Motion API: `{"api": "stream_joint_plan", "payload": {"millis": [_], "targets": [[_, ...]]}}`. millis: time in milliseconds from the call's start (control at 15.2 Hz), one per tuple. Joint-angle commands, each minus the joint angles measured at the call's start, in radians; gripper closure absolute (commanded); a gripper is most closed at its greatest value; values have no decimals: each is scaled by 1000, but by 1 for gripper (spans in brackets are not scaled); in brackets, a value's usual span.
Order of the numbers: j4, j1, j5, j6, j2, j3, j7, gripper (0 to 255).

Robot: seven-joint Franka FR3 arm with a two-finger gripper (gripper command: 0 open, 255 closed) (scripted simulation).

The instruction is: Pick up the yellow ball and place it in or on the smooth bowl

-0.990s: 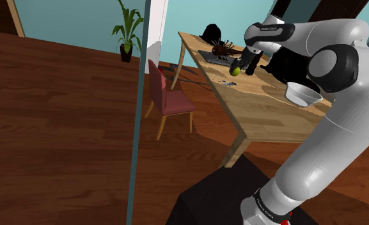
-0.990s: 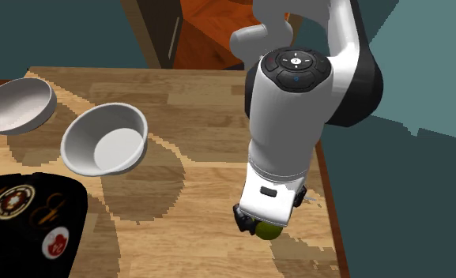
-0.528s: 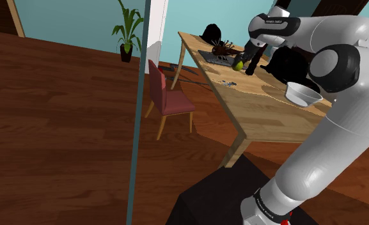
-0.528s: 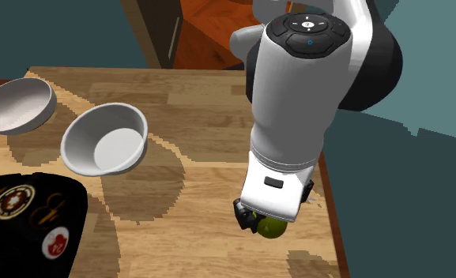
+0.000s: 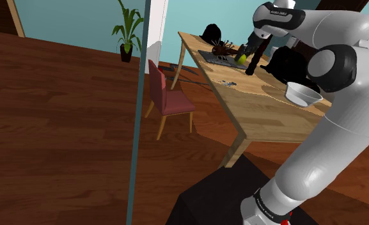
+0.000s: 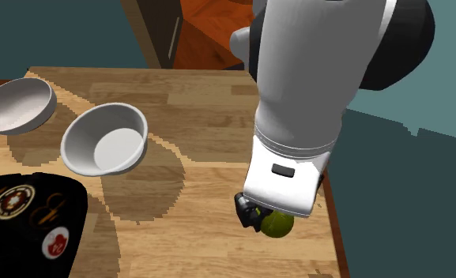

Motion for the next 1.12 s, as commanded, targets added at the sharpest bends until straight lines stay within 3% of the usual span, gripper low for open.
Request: {"api": "stream_joint_plan", "payload": {"millis": [0,528,1056], "targets": [[38,-4,3,-33,6,-2,-1,255],[193,-19,19,-153,44,-7,1,255],[66,-97,27,-146,-65,-70,-156,255]]}}
